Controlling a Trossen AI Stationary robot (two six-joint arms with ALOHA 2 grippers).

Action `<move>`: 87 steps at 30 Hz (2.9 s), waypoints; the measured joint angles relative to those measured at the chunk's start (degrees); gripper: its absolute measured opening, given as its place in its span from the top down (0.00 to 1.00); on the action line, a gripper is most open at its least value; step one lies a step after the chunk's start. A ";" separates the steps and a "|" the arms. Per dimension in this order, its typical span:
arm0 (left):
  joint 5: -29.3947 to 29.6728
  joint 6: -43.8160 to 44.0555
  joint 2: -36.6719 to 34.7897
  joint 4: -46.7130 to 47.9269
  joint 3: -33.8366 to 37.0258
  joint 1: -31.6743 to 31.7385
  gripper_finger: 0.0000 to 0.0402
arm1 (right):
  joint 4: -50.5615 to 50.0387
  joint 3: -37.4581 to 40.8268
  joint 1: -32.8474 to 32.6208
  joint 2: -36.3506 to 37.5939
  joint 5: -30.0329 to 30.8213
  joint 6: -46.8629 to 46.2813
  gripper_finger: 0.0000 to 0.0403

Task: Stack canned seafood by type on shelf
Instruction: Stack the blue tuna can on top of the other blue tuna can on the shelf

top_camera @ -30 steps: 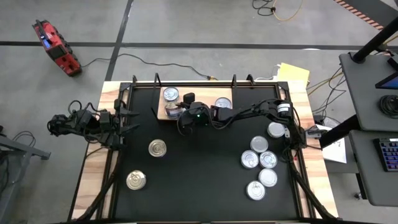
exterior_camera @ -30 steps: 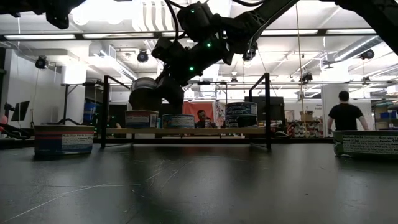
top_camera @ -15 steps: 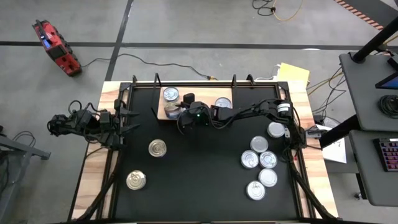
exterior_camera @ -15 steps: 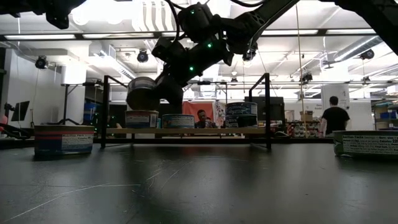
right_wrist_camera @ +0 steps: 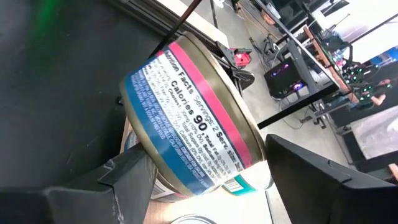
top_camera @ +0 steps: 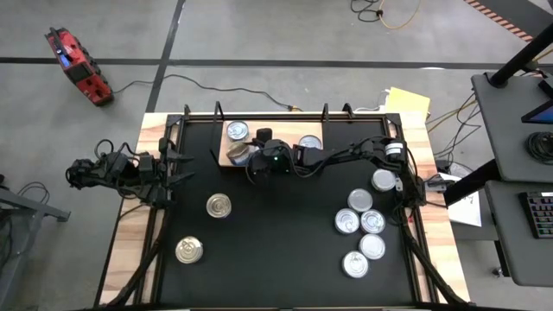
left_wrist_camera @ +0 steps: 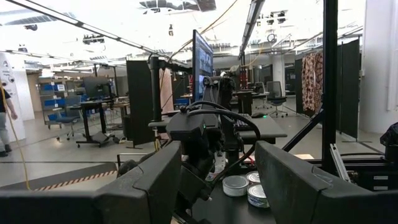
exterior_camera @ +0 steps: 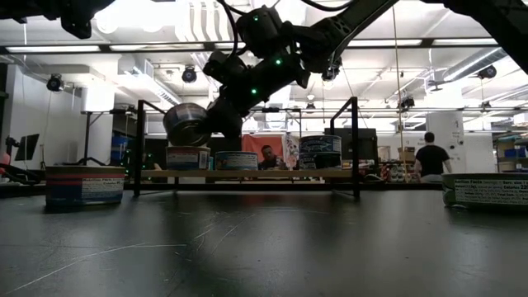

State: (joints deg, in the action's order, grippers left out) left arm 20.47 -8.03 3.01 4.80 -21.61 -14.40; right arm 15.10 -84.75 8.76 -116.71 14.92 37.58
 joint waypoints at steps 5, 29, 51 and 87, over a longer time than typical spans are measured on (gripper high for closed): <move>0.00 0.00 0.02 0.02 0.00 0.01 0.53 | -1.10 0.00 0.19 0.00 0.00 -0.31 0.27; 0.00 0.00 0.00 -0.01 0.00 -0.01 0.53 | -2.39 0.00 1.81 -0.02 0.09 -4.05 0.39; 0.02 0.00 0.00 -0.03 0.00 0.01 0.53 | -4.87 0.00 2.66 -0.02 0.00 -4.63 0.31; 0.20 0.00 0.00 -0.03 0.00 0.01 0.53 | -4.05 0.00 4.21 -0.02 0.70 -10.67 0.26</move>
State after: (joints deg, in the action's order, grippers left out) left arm 20.67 -8.03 3.01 4.78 -21.61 -14.39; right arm 11.05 -84.75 12.97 -116.73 15.62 26.90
